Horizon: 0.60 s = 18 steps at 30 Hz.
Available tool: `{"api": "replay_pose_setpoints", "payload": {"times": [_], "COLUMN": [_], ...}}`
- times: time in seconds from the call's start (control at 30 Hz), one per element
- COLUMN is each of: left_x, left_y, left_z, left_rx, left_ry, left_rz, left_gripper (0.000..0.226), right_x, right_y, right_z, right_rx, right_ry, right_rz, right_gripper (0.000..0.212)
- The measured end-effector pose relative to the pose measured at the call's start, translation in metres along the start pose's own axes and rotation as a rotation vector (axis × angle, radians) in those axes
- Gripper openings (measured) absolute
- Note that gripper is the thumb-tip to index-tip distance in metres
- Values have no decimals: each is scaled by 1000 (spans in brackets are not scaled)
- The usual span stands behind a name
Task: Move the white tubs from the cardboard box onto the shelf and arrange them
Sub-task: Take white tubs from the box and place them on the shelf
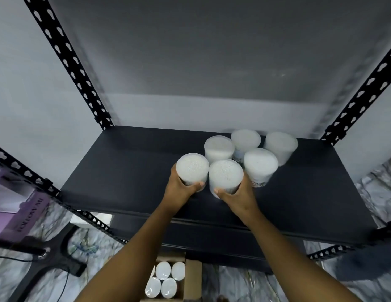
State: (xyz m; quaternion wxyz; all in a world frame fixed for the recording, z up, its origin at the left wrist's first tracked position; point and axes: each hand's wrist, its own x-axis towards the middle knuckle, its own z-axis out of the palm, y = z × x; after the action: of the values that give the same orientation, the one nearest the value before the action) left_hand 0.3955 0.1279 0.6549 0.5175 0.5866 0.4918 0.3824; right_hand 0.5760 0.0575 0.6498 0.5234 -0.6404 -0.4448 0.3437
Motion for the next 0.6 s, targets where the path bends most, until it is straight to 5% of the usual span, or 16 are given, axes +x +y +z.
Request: {"api": "replay_pose_setpoints", "payload": {"times": [0.6], "left_x": [32], "left_y": [1], "left_z": [-14], "left_rx": [75], "left_ry": [-25], "left_rz": [-10], "left_gripper": [97], "right_x": [33], "right_y": [-11], "right_z": [20], "right_rx": [-32], "right_ry": [47], "right_rz": [22], "right_gripper": [83]}}
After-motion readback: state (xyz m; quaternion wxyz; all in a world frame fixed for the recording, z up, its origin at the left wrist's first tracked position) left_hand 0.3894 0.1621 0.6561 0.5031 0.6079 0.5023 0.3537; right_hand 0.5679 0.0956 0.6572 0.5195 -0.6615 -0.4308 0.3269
